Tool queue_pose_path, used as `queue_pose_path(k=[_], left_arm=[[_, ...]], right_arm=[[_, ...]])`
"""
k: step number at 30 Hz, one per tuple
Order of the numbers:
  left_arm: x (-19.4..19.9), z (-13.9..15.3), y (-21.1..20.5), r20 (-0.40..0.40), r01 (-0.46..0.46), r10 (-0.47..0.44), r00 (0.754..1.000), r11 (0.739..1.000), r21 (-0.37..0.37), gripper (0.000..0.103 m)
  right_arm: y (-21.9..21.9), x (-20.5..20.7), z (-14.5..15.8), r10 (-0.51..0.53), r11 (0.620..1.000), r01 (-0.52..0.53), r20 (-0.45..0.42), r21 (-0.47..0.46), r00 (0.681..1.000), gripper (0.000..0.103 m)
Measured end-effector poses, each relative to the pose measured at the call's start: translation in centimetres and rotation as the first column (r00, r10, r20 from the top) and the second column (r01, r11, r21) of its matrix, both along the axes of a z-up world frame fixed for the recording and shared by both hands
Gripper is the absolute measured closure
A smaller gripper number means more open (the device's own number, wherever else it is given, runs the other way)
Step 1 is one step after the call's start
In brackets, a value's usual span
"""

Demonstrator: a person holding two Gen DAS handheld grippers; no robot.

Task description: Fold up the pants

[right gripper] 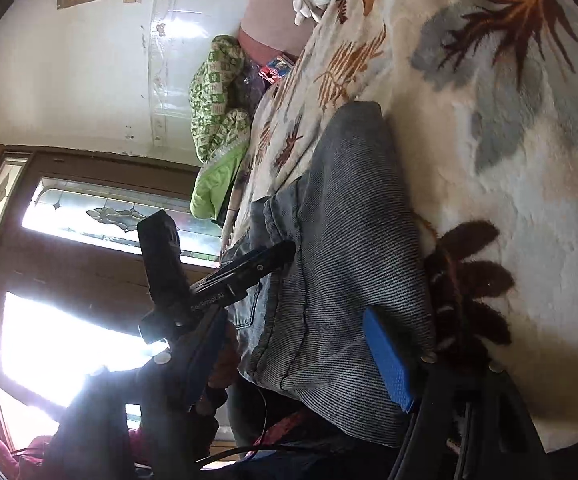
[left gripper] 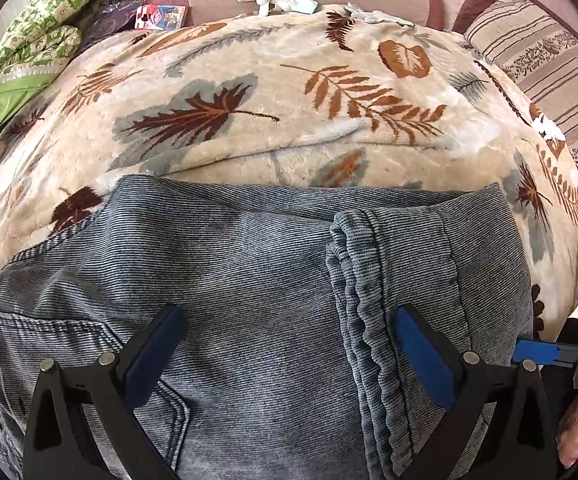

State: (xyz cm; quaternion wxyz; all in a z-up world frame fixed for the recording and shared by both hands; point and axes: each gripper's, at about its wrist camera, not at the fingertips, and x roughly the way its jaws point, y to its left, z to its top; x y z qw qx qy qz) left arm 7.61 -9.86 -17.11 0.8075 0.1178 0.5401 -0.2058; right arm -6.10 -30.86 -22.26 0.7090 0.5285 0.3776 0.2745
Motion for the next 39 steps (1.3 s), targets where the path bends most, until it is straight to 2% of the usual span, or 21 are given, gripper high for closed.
queue_pose_path(k=[6,11,14,17,21,26,29,34,37,39], left_arm=[[-1.5,1.8,2.3,0.069,-0.019,0.02,0.997,1.0,-0.015,0.0],[-2.5,3.4,5.2,0.109,-0.049,0.054,0.993,0.998,-0.044,0.0],[-3.3,3.5,6.7,0.104,-0.062,0.066,0.992,0.997,-0.039,0.0],[-4.0,2.8,7.5,0.08,-0.06,0.061,0.995,0.998,-0.019,0.0],[-4.6,1.5,8.4,0.06,-0.085,0.085,0.995,0.996,0.002,0.0],[-4.4,-0.4,8.6,0.04,-0.104,0.103,0.994,0.994,0.04,0.0],[-4.6,-1.0,8.0,0.077,-0.097,0.09,0.993,0.992,0.085,0.0],[-4.3,0.0,8.6,0.07,-0.122,0.117,0.991,0.99,0.072,0.0],[-4.1,2.3,11.1,0.15,-0.185,0.172,0.974,0.98,0.077,0.0],[-3.8,3.9,14.1,0.185,-0.256,0.24,0.953,0.964,0.069,0.0]], right_arm=[[0.3,0.2,0.5,0.007,1.0,-0.007,0.025,-0.016,1.0,0.029],[1.4,0.1,2.3,0.041,0.998,-0.036,0.121,-0.047,0.992,0.028],[2.5,0.3,3.0,0.076,0.996,-0.068,0.15,-0.053,0.986,0.028],[3.1,0.9,3.2,0.087,0.995,-0.079,0.139,-0.063,0.986,0.028],[2.9,2.9,3.8,0.035,0.996,-0.027,0.101,-0.084,0.994,0.028],[3.5,6.1,4.3,-0.003,0.983,0.011,0.048,-0.185,0.999,0.028],[4.5,6.9,3.7,0.009,0.962,0.003,0.044,-0.273,0.999,0.029],[5.5,6.1,4.5,0.039,0.925,0.013,0.127,-0.379,0.991,0.029],[5.5,5.2,5.6,0.006,0.894,0.077,0.184,-0.442,0.983,0.029],[5.5,4.6,6.5,-0.02,0.846,0.138,0.227,-0.515,0.974,0.029]])
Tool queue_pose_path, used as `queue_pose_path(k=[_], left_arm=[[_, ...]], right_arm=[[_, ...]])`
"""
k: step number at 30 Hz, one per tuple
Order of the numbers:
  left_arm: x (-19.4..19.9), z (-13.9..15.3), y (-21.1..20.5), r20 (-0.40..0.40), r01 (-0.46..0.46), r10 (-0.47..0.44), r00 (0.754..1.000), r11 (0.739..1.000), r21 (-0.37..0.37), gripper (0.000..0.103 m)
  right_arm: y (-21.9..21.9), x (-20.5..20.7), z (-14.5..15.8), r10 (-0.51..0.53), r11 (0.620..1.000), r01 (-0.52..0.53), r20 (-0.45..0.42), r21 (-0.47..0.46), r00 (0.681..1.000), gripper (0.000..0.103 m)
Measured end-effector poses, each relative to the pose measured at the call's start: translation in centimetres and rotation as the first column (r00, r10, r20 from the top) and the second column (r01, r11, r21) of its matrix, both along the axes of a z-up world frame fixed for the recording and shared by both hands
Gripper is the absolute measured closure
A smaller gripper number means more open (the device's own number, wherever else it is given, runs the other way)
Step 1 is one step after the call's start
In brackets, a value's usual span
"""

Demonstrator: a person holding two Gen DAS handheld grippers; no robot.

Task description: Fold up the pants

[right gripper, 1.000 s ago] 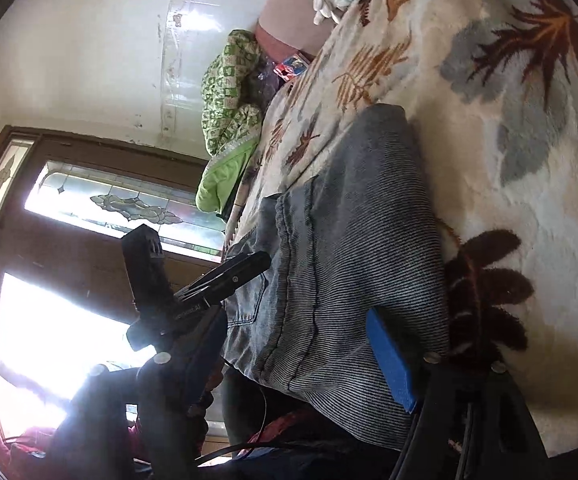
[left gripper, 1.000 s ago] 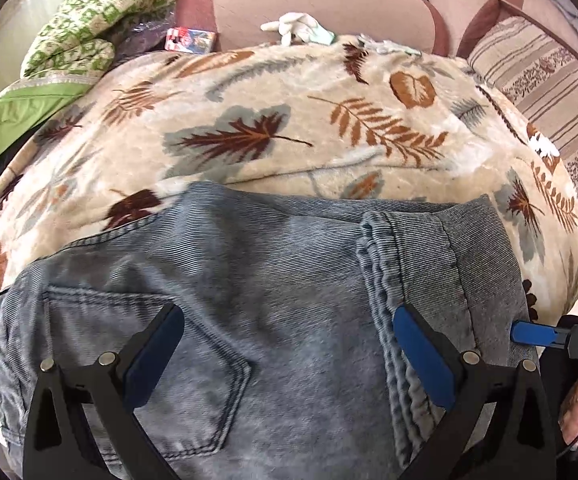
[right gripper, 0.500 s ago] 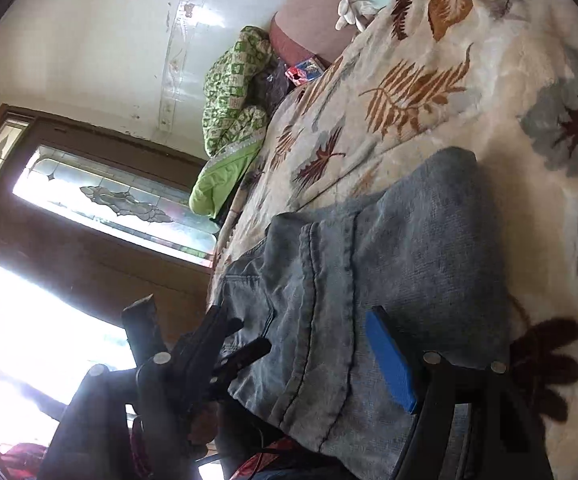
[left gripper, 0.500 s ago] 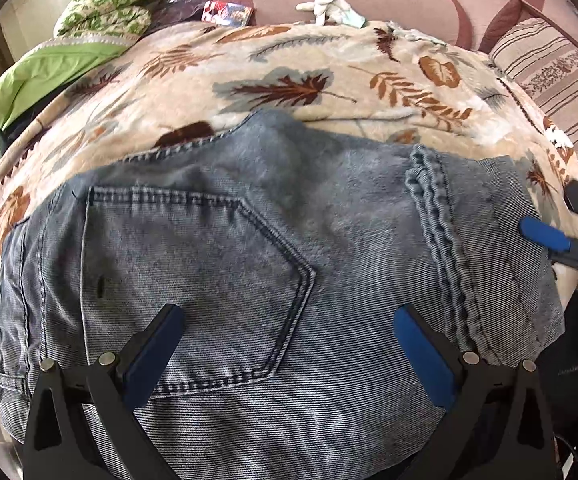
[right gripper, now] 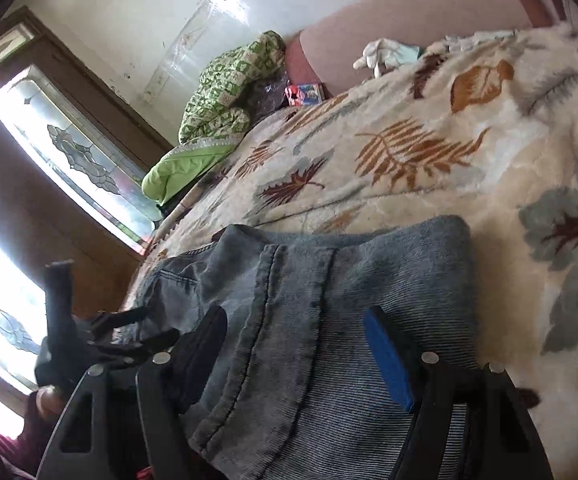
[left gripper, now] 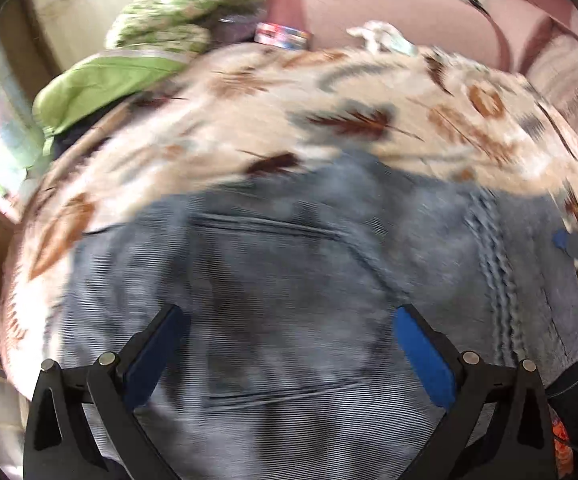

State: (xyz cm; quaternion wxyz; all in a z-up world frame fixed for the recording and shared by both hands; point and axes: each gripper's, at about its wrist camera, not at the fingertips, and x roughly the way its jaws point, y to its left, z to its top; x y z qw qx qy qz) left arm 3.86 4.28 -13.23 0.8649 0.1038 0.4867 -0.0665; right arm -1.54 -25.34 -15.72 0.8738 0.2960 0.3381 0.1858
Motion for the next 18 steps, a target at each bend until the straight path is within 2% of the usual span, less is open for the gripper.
queue_pose_path(k=[2,5,7,10,13,15,18], left_arm=[[0.4,1.3,3.6,0.023,-0.09,0.09,0.996,0.996,0.006,0.0],[0.6,2.5,9.2,0.054,-0.229,0.227,0.972,0.973,0.036,0.0],[0.4,2.5,12.6,0.051,-0.305,0.302,0.952,0.95,0.068,0.0],[-0.1,2.0,16.4,0.023,-0.376,0.375,0.927,0.924,0.075,0.0],[-0.6,1.0,19.1,-0.026,-0.415,0.416,0.909,0.909,0.038,0.0],[-0.9,0.3,20.0,-0.069,-0.434,0.434,0.898,0.901,0.007,0.0],[-1.5,-0.4,19.9,-0.115,-0.419,0.41,0.905,0.906,-0.063,0.0]], right_arm=[[0.1,-0.5,0.6,-0.027,0.998,0.029,0.031,-0.053,0.999,0.029],[0.4,-1.0,1.2,-0.064,0.986,0.072,0.057,-0.149,0.996,0.029],[0.7,-1.1,1.2,-0.079,0.976,0.088,0.052,-0.2,0.995,0.029],[1.3,-0.7,0.5,-0.071,0.966,0.072,0.016,-0.249,0.997,0.029],[2.2,0.0,-0.6,-0.048,0.954,0.036,-0.034,-0.298,0.998,0.029],[2.7,-0.1,-0.7,-0.045,0.945,0.035,-0.025,-0.326,0.999,0.028],[2.4,-0.3,-0.7,-0.043,0.953,0.034,-0.025,-0.302,0.999,0.028]])
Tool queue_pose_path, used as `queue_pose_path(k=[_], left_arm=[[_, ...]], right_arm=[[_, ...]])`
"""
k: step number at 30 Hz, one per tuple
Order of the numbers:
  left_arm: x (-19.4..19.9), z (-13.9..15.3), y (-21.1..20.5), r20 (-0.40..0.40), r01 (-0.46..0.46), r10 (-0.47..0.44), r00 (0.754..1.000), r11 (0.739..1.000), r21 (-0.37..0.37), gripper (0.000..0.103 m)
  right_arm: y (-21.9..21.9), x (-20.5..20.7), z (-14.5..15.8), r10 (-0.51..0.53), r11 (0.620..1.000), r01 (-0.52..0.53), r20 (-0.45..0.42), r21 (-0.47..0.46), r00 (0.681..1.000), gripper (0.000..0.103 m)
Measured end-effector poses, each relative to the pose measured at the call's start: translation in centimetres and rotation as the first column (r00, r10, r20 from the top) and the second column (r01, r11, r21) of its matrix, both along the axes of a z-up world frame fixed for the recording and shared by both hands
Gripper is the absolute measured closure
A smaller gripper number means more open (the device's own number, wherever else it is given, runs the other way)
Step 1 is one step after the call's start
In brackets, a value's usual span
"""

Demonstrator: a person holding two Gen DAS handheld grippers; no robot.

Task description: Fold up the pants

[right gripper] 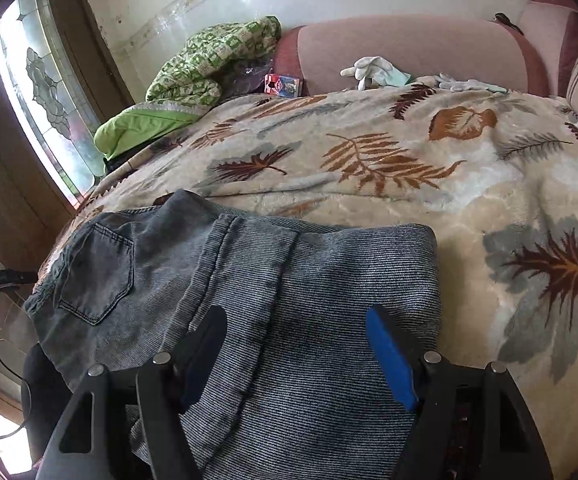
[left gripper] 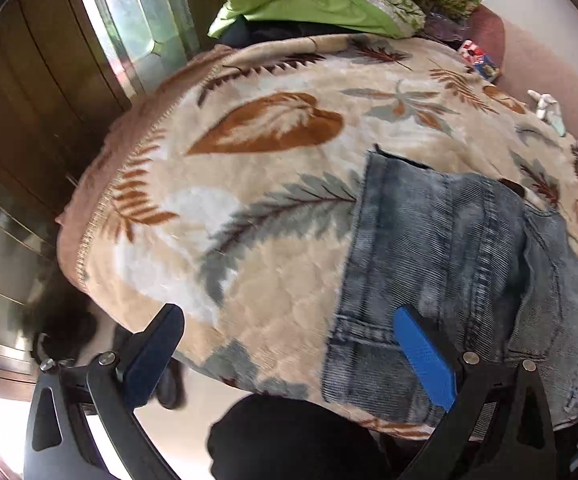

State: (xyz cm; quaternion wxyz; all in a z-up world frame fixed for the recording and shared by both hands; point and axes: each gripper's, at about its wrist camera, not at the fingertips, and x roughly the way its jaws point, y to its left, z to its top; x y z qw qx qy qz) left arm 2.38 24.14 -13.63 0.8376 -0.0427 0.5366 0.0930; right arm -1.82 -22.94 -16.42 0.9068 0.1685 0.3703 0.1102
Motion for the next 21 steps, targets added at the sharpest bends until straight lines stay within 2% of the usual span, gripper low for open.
queue_pose_path(k=[4,6,8,10,13,16,19,21], left_arm=[[-0.2,-0.3,-0.8,0.008,0.018,-0.017,1.0,0.996,-0.089,0.0],[0.0,-1.0,-0.8,-0.007,0.025,-0.026,1.0,0.987,-0.159,0.004],[0.1,-1.7,-1.0,-0.02,0.032,-0.037,0.999,0.974,-0.225,0.018],[0.2,-2.3,-1.1,-0.035,0.029,-0.04,0.999,0.961,-0.274,0.024],[0.3,-3.1,-1.4,-0.044,0.039,-0.057,0.997,0.94,-0.339,0.044],[0.7,-3.6,-2.0,-0.05,0.046,-0.066,0.997,0.946,-0.322,0.044],[1.4,-4.1,-1.8,-0.06,0.023,-0.044,0.997,0.949,-0.316,0.032],[1.8,-4.4,-2.0,-0.052,0.022,-0.04,0.998,0.948,-0.317,0.03]], right_arm=[[-0.4,0.0,0.0,-0.007,0.999,0.007,-0.004,0.037,1.0,0.028],[-0.3,0.0,-0.1,-0.007,0.999,0.007,-0.006,0.033,1.0,0.028],[-0.1,0.0,0.0,-0.005,1.0,0.005,-0.004,0.019,1.0,0.028],[0.0,0.0,-0.1,-0.004,1.0,0.004,-0.003,0.013,1.0,0.028],[0.0,0.0,-0.1,-0.005,1.0,0.005,-0.004,0.017,1.0,0.028],[0.0,0.0,-0.2,-0.005,1.0,0.005,-0.005,0.015,1.0,0.028],[0.0,0.0,-0.2,-0.005,1.0,0.005,-0.005,0.011,1.0,0.028],[0.0,0.0,-0.3,-0.005,1.0,0.005,-0.005,0.011,1.0,0.028]])
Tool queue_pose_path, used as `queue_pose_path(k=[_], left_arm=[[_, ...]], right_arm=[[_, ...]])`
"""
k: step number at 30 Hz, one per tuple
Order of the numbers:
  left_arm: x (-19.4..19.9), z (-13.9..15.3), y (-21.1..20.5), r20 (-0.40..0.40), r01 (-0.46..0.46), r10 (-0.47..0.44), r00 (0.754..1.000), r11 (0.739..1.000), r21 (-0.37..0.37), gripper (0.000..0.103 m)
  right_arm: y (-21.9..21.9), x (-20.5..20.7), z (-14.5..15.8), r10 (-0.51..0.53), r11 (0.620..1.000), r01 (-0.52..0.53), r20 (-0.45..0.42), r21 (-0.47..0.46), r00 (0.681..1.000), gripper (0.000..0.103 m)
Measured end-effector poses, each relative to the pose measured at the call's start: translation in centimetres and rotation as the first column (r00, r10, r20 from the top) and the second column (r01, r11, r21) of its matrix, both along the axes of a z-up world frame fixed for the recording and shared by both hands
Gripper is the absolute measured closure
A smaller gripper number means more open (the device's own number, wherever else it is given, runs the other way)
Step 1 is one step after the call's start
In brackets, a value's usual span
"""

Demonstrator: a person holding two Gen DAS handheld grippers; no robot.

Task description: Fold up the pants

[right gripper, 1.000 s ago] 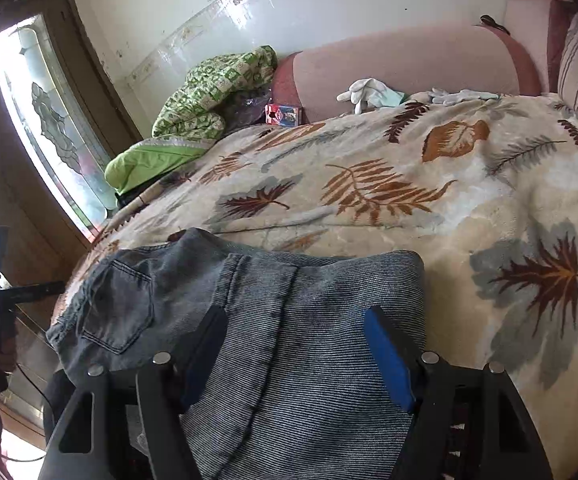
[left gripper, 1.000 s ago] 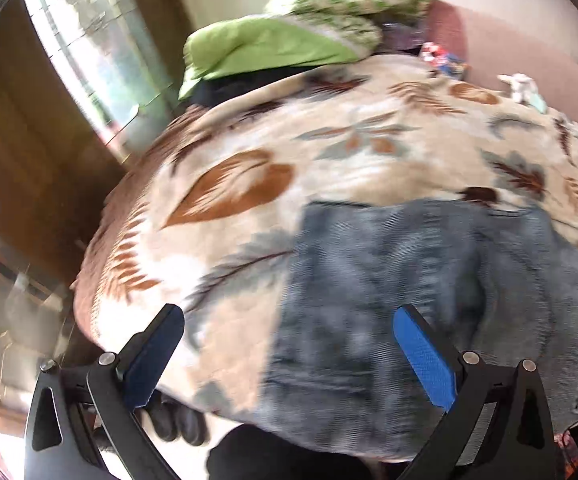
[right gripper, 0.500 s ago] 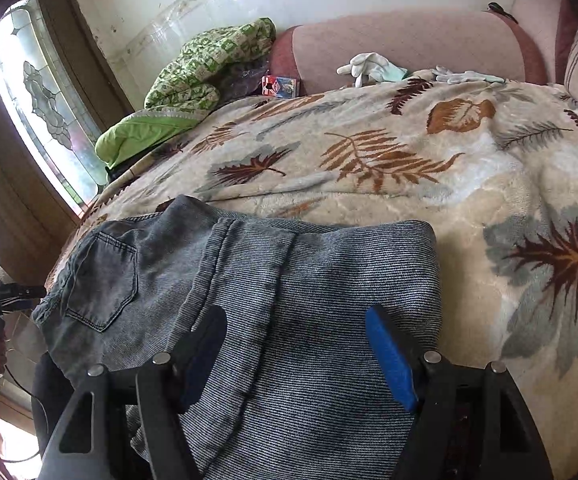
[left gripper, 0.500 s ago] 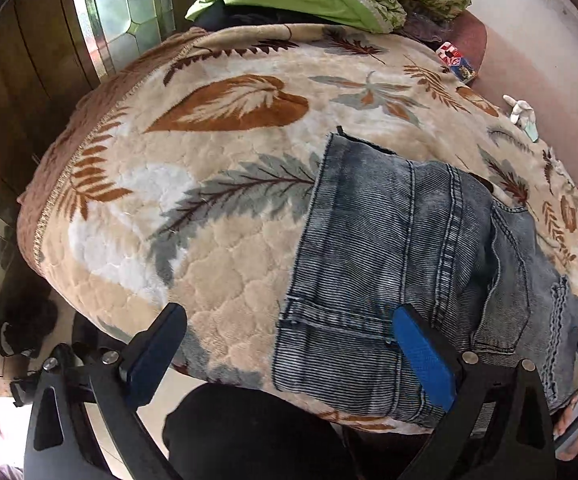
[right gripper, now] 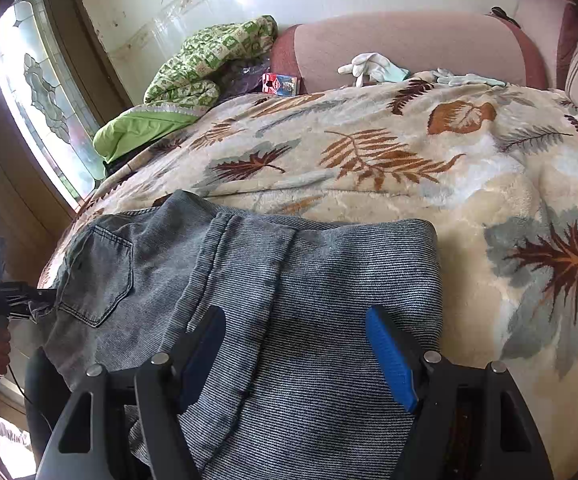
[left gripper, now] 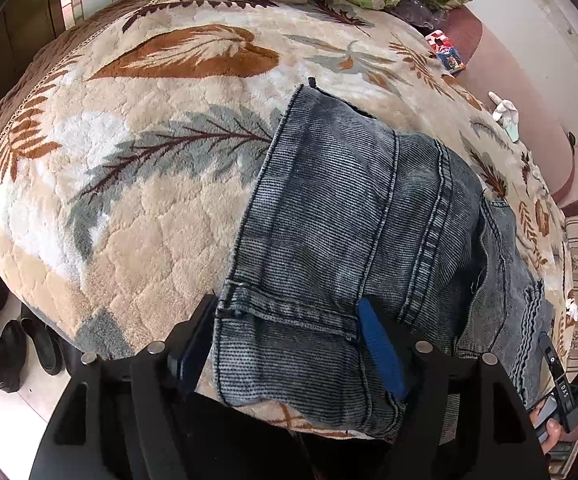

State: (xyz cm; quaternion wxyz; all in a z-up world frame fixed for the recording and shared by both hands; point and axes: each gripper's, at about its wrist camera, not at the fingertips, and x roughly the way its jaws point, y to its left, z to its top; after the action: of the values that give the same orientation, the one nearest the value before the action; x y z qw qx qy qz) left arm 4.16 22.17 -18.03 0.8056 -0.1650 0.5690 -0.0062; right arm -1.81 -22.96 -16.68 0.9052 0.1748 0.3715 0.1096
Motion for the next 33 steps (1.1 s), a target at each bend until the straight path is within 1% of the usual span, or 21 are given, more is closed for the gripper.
queue_pose_path(k=[4,6,7,8,9,10,11,14,16,18,21,24,26,30,32,33], left_arm=[[0.6,-0.1,-0.9,0.057,0.034,-0.037,0.998,0.998,0.057,0.03],[0.9,-0.1,-0.9,0.076,0.045,-0.049,0.996,0.997,0.055,0.036],[0.9,0.0,-0.8,0.081,0.043,-0.048,0.996,0.998,0.053,0.043],[0.8,0.2,-0.6,0.088,0.042,-0.046,0.995,0.998,0.046,0.054],[0.8,0.4,-0.6,0.1,0.044,-0.046,0.994,0.999,0.026,0.06],[0.8,0.7,-0.6,0.108,0.046,-0.047,0.993,0.999,0.013,0.07],[0.8,1.0,-1.0,0.117,0.048,-0.05,0.992,0.999,0.022,0.074],[0.7,2.1,-2.4,0.151,0.068,-0.082,0.985,0.993,0.097,0.078],[0.5,3.1,-3.0,0.177,0.071,-0.092,0.98,0.99,0.123,0.08],[0.0,4.9,-3.7,0.22,0.086,-0.118,0.968,0.985,0.152,0.08],[-1.0,8.3,-5.5,0.291,0.13,-0.18,0.939,0.975,0.182,0.08],[-1.6,11.6,-8.4,0.356,0.19,-0.255,0.899,0.96,0.207,0.08],[-2.0,13.3,-10.9,0.386,0.235,-0.31,0.869,0.945,0.229,0.081],[-2.8,16.2,-16.9,0.428,0.347,-0.434,0.793,0.899,0.269,0.081],[-3.4,17.0,-20.1,0.436,0.409,-0.497,0.75,0.867,0.285,0.083],[-3.8,17.3,-22.0,0.437,0.447,-0.533,0.725,0.846,0.291,0.084]], right_arm=[[0.0,0.0,0.0,-0.001,1.0,0.001,-0.003,0.005,1.0,0.027],[0.0,0.1,0.0,0.0,1.0,0.0,-0.002,0.005,1.0,0.027],[-0.1,0.1,0.0,0.0,1.0,0.0,-0.002,0.006,1.0,0.027],[-0.1,0.1,0.0,0.0,1.0,0.0,-0.002,0.008,1.0,0.027],[-0.1,0.1,0.0,0.0,1.0,0.0,-0.002,0.013,1.0,0.027],[-0.2,0.1,0.0,-0.001,1.0,0.001,-0.002,0.018,1.0,0.027],[-0.3,0.1,0.0,-0.003,1.0,0.003,-0.001,0.026,1.0,0.027],[-0.7,0.1,0.0,-0.009,0.998,0.009,-0.002,0.065,1.0,0.027],[-1.1,0.1,0.0,-0.016,0.996,0.016,0.001,0.093,1.0,0.028],[-1.5,-0.1,0.2,-0.033,0.992,0.031,0.015,0.118,0.999,0.028],[-2.6,-0.5,0.8,-0.074,0.985,0.064,0.051,0.163,0.996,0.028],[-4.3,-0.9,1.2,-0.139,0.966,0.118,0.075,0.229,0.987,0.027],[-5.8,-1.4,1.4,-0.194,0.944,0.162,0.086,0.288,0.977,0.027],[-9.1,-2.7,1.4,-0.307,0.88,0.248,0.087,0.405,0.948,0.027],[-10.6,-3.3,1.4,-0.358,0.846,0.288,0.077,0.45,0.931,0.027],[-11.3,-3.6,1.4,-0.381,0.83,0.307,0.072,0.466,0.922,0.027]])
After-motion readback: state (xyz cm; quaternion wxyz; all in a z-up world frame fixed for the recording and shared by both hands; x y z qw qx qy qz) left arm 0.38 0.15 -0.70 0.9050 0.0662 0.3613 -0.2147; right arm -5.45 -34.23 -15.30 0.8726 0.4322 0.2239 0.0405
